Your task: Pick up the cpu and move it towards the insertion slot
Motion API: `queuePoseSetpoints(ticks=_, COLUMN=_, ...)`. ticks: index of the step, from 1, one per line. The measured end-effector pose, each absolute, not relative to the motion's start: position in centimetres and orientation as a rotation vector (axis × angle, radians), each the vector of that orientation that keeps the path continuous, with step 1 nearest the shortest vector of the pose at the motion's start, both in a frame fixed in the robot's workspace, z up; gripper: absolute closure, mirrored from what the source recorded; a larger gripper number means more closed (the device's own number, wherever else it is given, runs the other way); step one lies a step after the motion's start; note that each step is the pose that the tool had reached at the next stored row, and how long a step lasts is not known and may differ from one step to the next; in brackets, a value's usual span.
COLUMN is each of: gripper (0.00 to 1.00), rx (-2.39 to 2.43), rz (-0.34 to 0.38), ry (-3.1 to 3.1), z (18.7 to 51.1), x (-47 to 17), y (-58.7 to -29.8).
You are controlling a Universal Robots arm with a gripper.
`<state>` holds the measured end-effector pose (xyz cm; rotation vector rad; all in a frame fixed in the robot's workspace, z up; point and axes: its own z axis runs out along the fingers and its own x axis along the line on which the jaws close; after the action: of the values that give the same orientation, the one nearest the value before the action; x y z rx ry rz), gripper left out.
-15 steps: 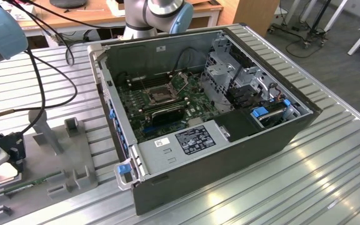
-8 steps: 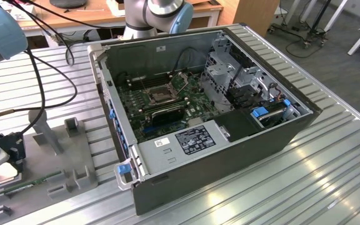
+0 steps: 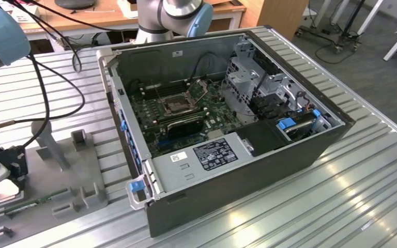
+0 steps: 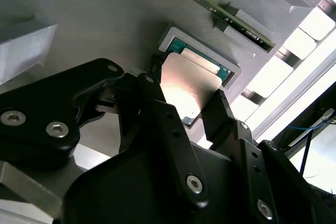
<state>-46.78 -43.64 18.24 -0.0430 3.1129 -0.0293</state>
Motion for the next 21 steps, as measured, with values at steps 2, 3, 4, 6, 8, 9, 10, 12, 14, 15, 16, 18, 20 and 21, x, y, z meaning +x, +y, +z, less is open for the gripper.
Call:
queuePoseSetpoints(ticks=2, gripper=0.45, rx=-0.043, rz=-0.029, ry=3.113, z=18.4, x=-46.8, y=-43.6)
queuePoseSetpoints(ticks=3, gripper=0.45, rx=-0.043, rz=-0.029, ry=3.113, z=18.6, x=-46.8, y=-43.6)
queuePoseSetpoints(ticks=4, gripper=0.45, rx=-0.043, rz=-0.029, ry=3.113, z=18.7, x=-46.8, y=-43.6)
queuePoseSetpoints(ticks=6, gripper=0.45, rx=-0.043, rz=-0.029, ry=3.113, z=19.1, x=-46.8, y=-43.6)
queuePoseSetpoints(ticks=8, gripper=0.45, rx=-0.043, rz=-0.029, ry=3.113, z=19.4, x=-46.8, y=-43.6)
queuePoseSetpoints(ticks=9, gripper=0.45, rx=-0.043, rz=-0.029, ry=3.113, z=19.7, x=-46.8, y=-43.6)
queuePoseSetpoints(ticks=10, gripper=0.45, rx=-0.043, rz=-0.029, ry=3.113, z=19.9, x=-46.8, y=-43.6)
queuePoseSetpoints(ticks=12, gripper=0.45, rx=-0.043, rz=-0.029, ry=3.113, z=20.4, x=-46.8, y=-43.6)
queuePoseSetpoints(ticks=14, gripper=0.45, rx=-0.043, rz=-0.029, ry=3.113, z=21.0, x=-46.8, y=-43.6)
queuePoseSetpoints(ticks=15, gripper=0.45, rx=-0.043, rz=-0.029, ry=3.113, z=21.2, x=-46.8, y=-43.6)
queuePoseSetpoints(ticks=16, gripper=0.45, rx=-0.043, rz=-0.029, ry=3.113, z=21.5, x=-46.8, y=-43.6)
queuePoseSetpoints(ticks=18, gripper=0.45, rx=-0.043, rz=-0.029, ry=3.113, z=22.0, x=-46.8, y=-43.6)
queuePoseSetpoints(ticks=20, gripper=0.45, rx=-0.043, rz=-0.029, ry=3.113, z=22.6, x=-46.8, y=-43.6)
queuePoseSetpoints(ticks=21, gripper=0.45, rx=-0.043, rz=-0.029, ry=3.113, z=22.8, x=-46.8, y=-43.6)
